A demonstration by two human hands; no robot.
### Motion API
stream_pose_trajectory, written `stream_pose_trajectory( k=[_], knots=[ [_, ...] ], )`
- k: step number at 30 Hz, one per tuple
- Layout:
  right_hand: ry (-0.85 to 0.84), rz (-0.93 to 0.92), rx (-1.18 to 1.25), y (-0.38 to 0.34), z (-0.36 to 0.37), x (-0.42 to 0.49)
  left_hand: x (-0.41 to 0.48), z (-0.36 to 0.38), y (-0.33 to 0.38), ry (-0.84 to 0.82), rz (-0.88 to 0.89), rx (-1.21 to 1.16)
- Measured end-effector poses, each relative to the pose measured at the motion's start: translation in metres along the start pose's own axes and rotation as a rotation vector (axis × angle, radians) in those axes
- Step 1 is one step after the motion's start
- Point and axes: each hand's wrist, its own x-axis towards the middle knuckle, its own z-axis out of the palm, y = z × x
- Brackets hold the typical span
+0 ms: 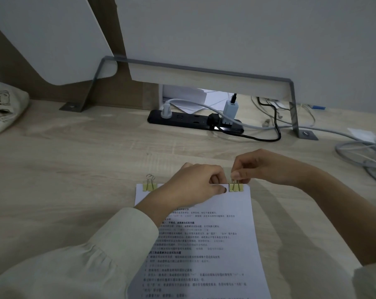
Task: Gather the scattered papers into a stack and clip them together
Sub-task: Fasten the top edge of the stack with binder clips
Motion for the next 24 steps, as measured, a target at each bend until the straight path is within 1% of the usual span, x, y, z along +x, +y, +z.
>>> stream_pose_trajectory(
  k=[7,9,11,13,15,18,19,20,24],
  knots=[
    [-0.004,0.07,0.019,0.002,0.005,-0.004,0.0,0.0,-0.001,-0.007,-0.011,-0.011],
    [0.048,0.114,0.105,0.002,0.009,-0.008,0.001,-0.002,-0.001,-0.001,-0.018,-0.031],
    [0.103,0.153,0.245,0.002,0.015,-0.02,0.001,-0.004,-0.001,0.007,-0.019,-0.051],
    [0.117,0.187,0.364,0.001,0.026,-0.039,0.0,-0.007,-0.001,0.025,-0.008,-0.062],
    [0.066,0.22,0.497,0.004,0.044,-0.064,-0.001,-0.01,-0.002,0.052,-0.003,-0.066],
    [-0.087,0.239,0.671,0.004,0.078,-0.098,-0.006,-0.015,0.0,0.126,0.01,-0.047],
    [-0.081,0.242,0.71,0.003,0.088,-0.104,-0.008,-0.017,0.001,0.161,0.02,-0.027],
    [-0.039,0.251,0.752,0.001,0.096,-0.108,-0.013,-0.018,0.002,0.191,0.026,-0.002],
    [0.289,0.334,0.869,-0.003,0.116,-0.111,-0.05,-0.024,0.005,0.268,0.021,0.049]
  ],
)
